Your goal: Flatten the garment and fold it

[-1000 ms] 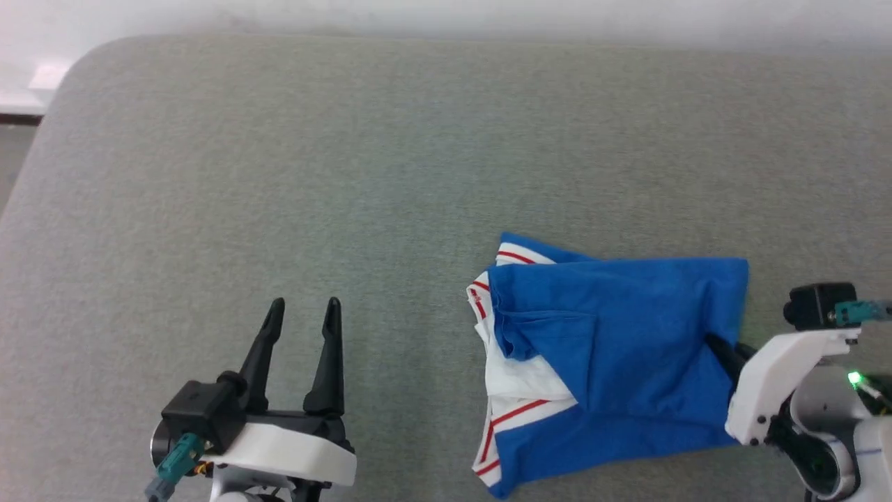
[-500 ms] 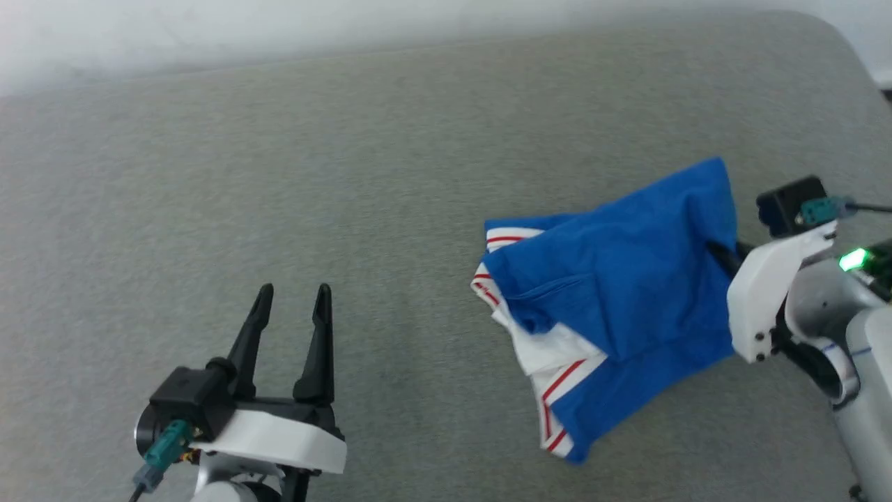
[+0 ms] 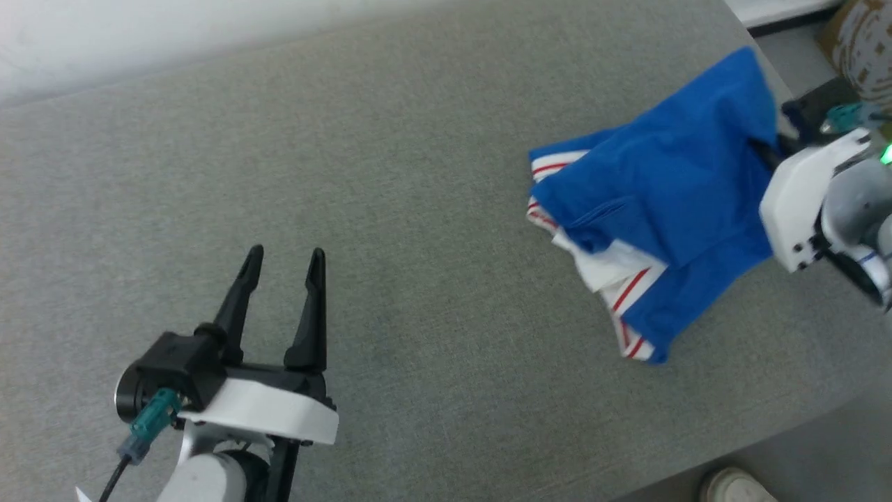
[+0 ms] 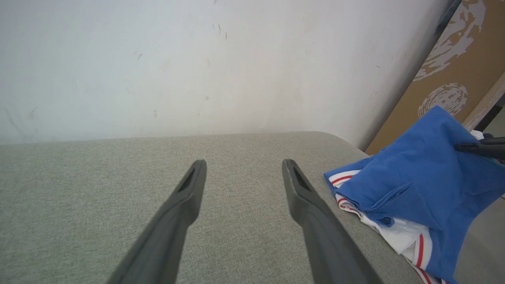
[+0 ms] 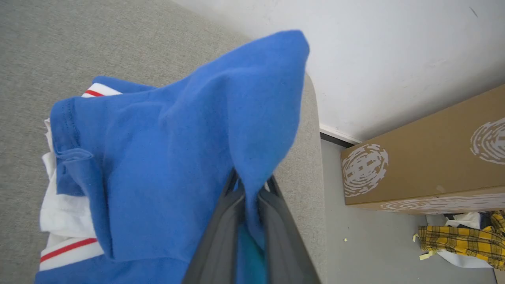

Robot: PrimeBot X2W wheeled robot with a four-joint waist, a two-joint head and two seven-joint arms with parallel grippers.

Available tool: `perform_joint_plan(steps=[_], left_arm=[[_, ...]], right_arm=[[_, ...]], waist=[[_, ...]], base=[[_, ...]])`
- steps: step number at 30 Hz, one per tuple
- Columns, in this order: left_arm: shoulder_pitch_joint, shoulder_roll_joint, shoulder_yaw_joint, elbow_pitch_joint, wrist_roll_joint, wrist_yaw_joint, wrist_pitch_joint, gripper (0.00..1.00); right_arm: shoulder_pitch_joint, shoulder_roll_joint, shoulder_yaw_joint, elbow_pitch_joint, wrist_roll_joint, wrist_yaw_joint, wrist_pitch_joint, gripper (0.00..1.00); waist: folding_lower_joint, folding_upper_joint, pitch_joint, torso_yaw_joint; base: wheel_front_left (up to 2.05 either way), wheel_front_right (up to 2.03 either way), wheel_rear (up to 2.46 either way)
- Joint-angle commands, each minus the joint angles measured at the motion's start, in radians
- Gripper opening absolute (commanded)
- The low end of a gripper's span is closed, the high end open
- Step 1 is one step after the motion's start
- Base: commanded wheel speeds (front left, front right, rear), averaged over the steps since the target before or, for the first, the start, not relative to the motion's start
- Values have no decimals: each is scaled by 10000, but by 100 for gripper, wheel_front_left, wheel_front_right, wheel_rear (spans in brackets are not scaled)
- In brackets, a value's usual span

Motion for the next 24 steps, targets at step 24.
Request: perform_joint_plan(steps=[24], left_arm=[[-2171,673,-185,-1893,1679,454,684,100]], right_arm=[[-2279,-1967,-2188,3430,-644,-23,-1664,0]], waist=[[0,-1,4108,710]], base=[[0,0,0]])
